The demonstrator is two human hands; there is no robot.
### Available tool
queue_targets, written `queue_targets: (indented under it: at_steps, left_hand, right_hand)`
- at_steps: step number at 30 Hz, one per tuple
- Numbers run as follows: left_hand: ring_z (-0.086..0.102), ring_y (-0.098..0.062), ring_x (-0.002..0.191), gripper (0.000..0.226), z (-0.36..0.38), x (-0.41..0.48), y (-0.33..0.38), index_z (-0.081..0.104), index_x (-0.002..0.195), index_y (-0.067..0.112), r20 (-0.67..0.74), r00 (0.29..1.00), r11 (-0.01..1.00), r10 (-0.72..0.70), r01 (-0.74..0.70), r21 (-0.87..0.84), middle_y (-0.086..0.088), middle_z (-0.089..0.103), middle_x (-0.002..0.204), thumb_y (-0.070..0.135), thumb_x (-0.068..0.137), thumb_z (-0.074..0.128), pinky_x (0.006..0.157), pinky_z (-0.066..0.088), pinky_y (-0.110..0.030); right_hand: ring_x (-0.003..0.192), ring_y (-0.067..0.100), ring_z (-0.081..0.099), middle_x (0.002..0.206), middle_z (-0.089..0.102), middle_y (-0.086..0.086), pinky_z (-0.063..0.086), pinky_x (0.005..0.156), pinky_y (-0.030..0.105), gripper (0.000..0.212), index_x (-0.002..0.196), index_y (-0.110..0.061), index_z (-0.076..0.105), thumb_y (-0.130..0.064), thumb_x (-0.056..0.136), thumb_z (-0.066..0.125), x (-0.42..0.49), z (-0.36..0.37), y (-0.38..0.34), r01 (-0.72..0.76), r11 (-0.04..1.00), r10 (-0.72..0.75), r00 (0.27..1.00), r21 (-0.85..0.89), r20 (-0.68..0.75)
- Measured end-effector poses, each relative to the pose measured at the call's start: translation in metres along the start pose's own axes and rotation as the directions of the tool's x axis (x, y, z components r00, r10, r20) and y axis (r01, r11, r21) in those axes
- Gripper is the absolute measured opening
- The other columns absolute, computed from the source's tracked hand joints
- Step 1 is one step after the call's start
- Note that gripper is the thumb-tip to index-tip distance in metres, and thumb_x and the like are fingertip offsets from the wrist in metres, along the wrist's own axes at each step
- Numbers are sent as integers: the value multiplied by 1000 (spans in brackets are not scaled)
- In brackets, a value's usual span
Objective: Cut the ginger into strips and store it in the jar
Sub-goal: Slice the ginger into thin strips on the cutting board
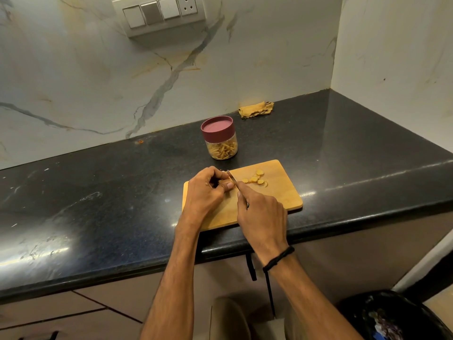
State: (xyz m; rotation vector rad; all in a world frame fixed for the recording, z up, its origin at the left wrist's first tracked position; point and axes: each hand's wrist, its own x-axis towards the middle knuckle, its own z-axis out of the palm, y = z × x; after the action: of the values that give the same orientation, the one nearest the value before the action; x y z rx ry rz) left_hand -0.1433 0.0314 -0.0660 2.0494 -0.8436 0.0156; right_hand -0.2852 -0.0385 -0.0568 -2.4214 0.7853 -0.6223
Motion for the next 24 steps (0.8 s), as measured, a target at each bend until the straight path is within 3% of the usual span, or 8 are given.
queue_targets:
  at_steps: [13,24]
  left_hand:
    - [64,-10,101,16,-1,2,-4,75,96,19,-21,999,999,25,-24,49,7,62,105,19,81,83,90,56,-29]
    - [67,-6,103,13,-2,1,-2,77,91,14,-26,1000,999,-13,12,-40,5,66,98,14,80,82,93,55,-26]
  right_hand:
    - [72,11,48,82,51,-5,35,62,25,44,149,-34,28,-35,106,33,-5,-3,-7,19,993,-14,999,-114,42]
    - [69,13,44,78,46,-3,34,62,29,47,150,-36,23,-25,106,34,-1,-3,-10,31,983,-15,996,-184,91]
